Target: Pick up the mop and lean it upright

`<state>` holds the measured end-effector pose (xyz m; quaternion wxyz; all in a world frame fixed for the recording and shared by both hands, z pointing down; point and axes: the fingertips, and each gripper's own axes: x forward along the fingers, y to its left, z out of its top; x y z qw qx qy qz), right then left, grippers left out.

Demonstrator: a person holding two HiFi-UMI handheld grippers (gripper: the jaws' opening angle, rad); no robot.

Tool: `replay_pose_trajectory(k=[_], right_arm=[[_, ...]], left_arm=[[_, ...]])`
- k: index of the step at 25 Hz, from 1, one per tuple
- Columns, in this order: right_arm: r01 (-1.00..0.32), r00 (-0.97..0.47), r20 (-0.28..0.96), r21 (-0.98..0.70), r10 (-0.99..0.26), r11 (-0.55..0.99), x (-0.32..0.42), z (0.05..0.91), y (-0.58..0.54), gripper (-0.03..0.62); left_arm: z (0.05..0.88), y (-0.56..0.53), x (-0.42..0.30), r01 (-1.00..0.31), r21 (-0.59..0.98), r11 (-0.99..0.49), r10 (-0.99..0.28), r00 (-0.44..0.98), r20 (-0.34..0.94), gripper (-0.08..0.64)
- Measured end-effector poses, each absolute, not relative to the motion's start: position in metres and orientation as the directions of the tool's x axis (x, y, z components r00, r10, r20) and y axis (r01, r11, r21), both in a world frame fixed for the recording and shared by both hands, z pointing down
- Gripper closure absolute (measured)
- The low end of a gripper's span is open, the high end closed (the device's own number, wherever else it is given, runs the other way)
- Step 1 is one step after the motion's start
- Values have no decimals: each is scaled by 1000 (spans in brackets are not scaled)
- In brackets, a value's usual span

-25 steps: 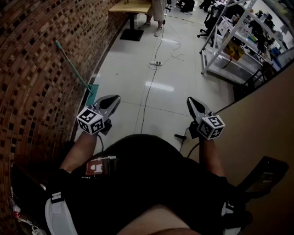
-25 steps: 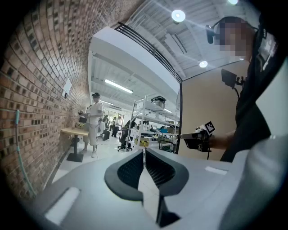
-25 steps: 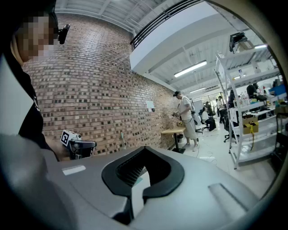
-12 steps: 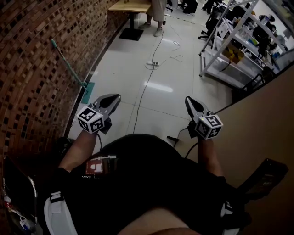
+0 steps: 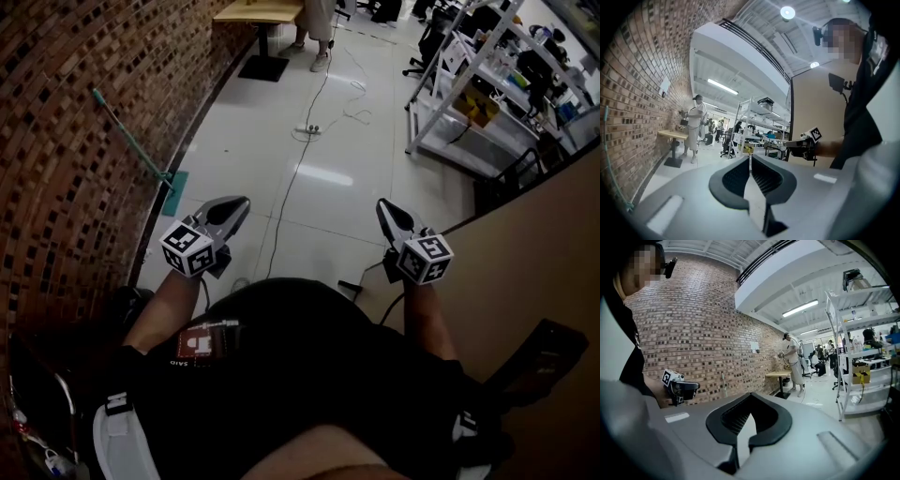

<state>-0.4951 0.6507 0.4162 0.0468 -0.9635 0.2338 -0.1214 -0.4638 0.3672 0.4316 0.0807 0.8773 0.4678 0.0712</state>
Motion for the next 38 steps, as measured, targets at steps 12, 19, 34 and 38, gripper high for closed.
replay_pose_trajectory(k=[12, 19, 34, 38], right_arm=[[-335, 917, 180, -135, -356, -932, -387, 403, 605, 578], [-282, 938, 163, -154, -306, -947, -317, 401, 580, 578], [-391, 886, 208, -141, -414, -909, -193, 413, 696, 578], [-461, 853, 212, -123, -477, -879, -153, 409, 721, 578]], left_arm=[[424, 320, -308, 875, 192, -444, 893, 449, 18, 548], [425, 308, -219, 908, 179, -378, 926, 375, 50, 548], [429, 421, -118, 856, 225, -465, 882, 470, 32, 548], [421, 448, -92, 825, 226, -518, 849, 529, 13, 548]])
